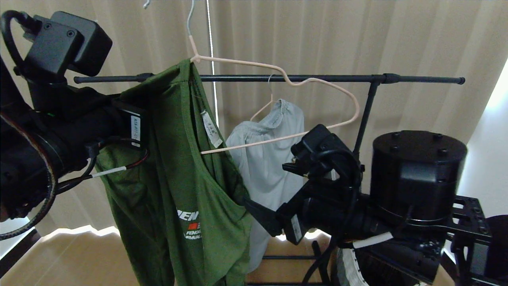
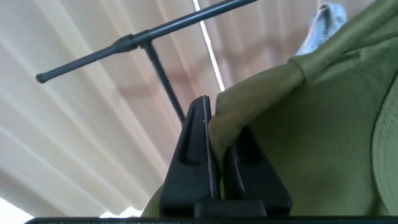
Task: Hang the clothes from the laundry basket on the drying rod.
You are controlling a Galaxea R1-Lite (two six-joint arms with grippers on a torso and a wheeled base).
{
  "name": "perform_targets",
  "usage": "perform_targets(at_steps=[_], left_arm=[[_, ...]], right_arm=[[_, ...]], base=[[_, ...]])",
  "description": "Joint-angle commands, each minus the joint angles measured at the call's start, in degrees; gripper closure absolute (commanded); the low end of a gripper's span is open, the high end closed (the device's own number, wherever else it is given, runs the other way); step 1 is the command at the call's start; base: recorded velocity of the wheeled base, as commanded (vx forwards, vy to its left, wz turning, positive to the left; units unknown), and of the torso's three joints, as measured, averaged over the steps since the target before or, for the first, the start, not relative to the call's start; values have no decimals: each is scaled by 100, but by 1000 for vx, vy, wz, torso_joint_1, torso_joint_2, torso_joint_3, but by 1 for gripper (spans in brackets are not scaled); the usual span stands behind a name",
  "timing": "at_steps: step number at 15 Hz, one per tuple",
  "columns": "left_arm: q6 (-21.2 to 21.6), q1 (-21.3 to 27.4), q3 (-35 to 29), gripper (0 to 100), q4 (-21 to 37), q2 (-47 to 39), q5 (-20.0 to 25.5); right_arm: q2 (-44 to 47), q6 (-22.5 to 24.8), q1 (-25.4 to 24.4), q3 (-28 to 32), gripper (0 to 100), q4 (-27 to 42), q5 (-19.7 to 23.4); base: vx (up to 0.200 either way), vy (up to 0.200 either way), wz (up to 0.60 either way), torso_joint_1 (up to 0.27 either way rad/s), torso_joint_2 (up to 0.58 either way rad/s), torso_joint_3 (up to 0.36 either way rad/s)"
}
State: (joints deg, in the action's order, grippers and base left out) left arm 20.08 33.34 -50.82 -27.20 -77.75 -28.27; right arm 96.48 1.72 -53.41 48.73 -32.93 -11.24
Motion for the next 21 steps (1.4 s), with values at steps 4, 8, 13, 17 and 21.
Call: perform_targets(at_steps=[4, 8, 13, 17, 21], left_arm=[[-4, 208, -7, 100, -5, 32, -3], [-4, 199, -103, 100, -5, 41, -3], [14, 94, -59, 100, 4, 23, -3], [75, -390, 363, 100, -5, 102, 14], [576, -574, 1101, 100, -5, 366, 14]], right_arm=[[688, -5, 85, 454, 0, -21, -63], [697, -5, 182, 331, 0, -12, -344], [381, 4, 507, -47, 100, -12, -449], [-120, 48, 1148, -241, 100, 6, -458], [-331, 92, 1535, -135, 100, 14, -440]], base=[[0, 0, 0, 0, 0, 0], [0, 0, 0, 0, 0, 0], [0, 0, 0, 0, 0, 0], [0, 0, 0, 0, 0, 0], [0, 0, 0, 0, 0, 0]])
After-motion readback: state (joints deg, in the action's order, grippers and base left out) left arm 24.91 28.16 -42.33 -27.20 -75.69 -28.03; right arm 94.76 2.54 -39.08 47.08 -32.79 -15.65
